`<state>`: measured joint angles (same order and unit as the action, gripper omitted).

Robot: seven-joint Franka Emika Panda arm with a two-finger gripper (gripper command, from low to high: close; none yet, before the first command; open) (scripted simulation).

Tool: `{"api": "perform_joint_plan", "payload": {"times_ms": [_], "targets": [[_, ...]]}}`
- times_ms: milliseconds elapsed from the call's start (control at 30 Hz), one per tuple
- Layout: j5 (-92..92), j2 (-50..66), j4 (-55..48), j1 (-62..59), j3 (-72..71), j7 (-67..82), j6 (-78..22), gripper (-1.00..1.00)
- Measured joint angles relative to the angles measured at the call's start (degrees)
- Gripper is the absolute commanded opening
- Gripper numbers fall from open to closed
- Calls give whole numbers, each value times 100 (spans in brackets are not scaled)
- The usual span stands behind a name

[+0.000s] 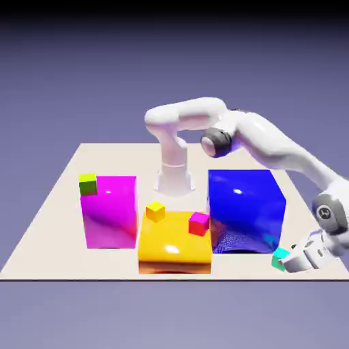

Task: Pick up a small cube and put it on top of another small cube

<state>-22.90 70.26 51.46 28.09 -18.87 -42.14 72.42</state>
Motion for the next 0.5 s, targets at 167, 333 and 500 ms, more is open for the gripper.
{"api": "perform_joint_plan", "payload": {"times_ms": [167, 333, 500], "targets": [[-827, -31, 733, -673, -1037, -458, 327, 0], [-947, -36, 845, -777, -1197, -529, 377, -100], [-117, -5, 112, -103, -159, -73, 50, -100]]}}
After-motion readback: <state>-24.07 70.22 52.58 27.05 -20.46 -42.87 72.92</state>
